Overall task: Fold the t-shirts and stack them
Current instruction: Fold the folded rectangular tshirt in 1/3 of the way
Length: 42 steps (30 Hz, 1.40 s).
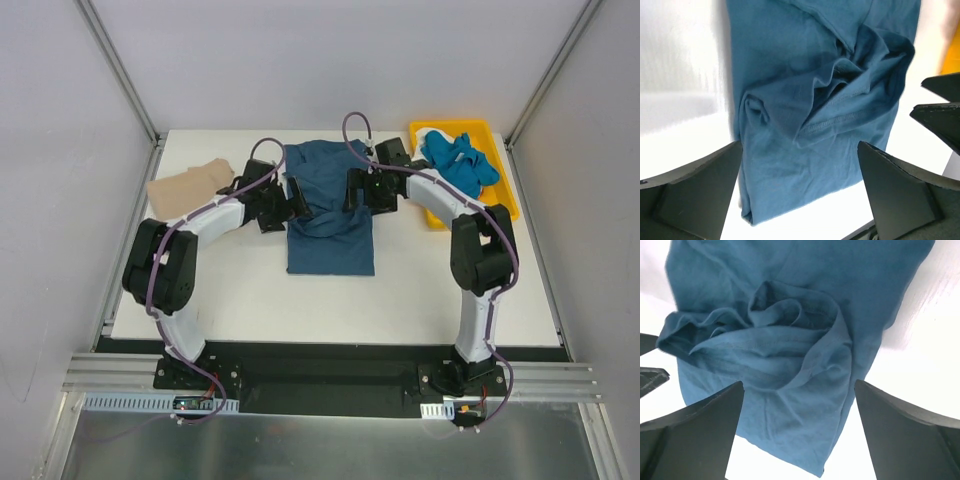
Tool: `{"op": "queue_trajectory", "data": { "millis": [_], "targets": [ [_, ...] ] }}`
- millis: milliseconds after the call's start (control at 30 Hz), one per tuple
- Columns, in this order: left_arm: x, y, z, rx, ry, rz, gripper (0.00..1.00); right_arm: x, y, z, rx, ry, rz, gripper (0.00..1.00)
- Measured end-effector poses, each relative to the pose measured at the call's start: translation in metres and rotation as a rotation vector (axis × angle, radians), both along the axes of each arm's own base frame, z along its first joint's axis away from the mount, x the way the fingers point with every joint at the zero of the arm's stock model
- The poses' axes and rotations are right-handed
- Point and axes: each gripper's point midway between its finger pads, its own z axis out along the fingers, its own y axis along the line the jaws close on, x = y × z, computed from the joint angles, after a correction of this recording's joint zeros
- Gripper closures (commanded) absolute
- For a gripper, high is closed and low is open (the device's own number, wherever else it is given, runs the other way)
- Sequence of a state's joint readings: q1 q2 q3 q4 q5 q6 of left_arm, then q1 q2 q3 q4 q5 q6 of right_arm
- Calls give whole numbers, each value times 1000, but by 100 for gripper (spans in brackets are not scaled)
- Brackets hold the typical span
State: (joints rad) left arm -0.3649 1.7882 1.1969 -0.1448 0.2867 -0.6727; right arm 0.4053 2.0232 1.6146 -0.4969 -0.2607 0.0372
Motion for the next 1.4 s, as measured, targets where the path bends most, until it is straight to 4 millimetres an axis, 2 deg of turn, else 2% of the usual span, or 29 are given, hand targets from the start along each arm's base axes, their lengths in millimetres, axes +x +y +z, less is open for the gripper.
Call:
{"op": "queue_trajectory", "data": {
  "millis": [67,167,233,333,433,533,667,767,900,1033,1200,1300,1400],
  "targets": [
    [-11,5,6,-4,-17,4,1,-10,-2,4,13,-10,7,3],
    [-41,16,18,-18,-33,16,1,-37,-6,13,24,-10,26,3],
    [-60,23,27,-31,-54,21,1,-57,-1,21,33,-18,57,3],
    [-89,34,33,-52,-83,32,1,-78,19,26,48,-37,124,3],
    [-117,45,25,-63,-80,45,1,-94,44,21,60,-41,192,3],
    [-138,52,19,-74,-74,57,1,-94,57,11,72,-40,208,3],
    [-154,57,19,-93,-92,68,1,-84,61,-13,70,-14,182,3],
    [-160,60,21,-108,-112,75,1,-73,64,-33,53,6,165,3],
    [-164,61,22,-113,-116,79,1,-51,75,-41,52,-17,146,3],
    [-168,62,16,-115,-95,89,1,-8,89,-28,49,-131,108,3],
    [-172,63,10,-112,-68,97,1,65,103,5,64,-311,15,3],
    [-173,63,10,-114,-68,99,1,100,98,21,101,-370,-43,3],
    [-173,63,11,-120,-72,103,1,119,83,33,121,-396,-82,3]
  ]
}}
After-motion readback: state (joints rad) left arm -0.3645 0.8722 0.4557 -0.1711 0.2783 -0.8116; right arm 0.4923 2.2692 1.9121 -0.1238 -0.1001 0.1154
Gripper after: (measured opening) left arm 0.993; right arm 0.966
